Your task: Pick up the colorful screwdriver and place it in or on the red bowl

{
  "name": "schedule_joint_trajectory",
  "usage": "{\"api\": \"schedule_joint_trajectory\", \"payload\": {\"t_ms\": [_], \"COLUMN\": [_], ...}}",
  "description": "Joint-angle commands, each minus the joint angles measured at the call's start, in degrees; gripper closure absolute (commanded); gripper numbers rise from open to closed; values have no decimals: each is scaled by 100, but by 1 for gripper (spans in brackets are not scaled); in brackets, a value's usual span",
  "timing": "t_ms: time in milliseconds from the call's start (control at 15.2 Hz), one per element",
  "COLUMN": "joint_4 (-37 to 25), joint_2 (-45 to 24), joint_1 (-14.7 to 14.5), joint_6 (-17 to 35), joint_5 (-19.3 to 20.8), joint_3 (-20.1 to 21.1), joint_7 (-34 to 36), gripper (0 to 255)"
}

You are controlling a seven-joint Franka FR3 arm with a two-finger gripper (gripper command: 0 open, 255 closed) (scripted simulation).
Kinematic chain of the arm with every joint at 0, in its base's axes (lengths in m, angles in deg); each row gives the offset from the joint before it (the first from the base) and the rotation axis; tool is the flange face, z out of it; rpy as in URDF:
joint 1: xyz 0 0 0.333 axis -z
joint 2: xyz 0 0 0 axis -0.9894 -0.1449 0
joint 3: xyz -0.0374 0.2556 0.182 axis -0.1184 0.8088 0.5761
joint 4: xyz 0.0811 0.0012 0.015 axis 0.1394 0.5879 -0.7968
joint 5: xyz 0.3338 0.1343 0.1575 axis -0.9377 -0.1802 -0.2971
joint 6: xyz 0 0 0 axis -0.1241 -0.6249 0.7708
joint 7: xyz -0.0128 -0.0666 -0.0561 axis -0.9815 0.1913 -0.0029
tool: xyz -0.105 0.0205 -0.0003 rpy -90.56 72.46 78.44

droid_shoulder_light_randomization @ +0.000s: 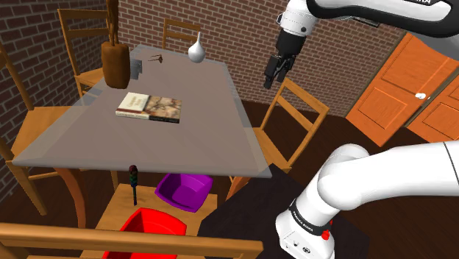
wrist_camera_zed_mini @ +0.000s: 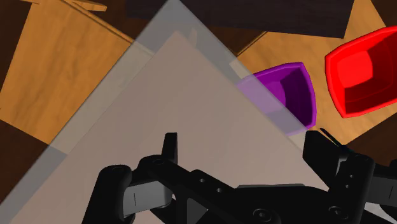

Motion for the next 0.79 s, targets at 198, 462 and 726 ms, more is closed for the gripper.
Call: {"api": "schedule_joint_trajectory", "payload": {"t_ms": [198,462,726], "joint_4": [273,546,709], "joint_2": [-208,-585,-1071], "joint_1": [-105,-252,-398], "joint_6": [462,1096,1741], "joint_5": [-166,-373,-559], "joint_3": [160,379,602], "joint_7": [213,480,733], "gripper": [0,0,0]}}
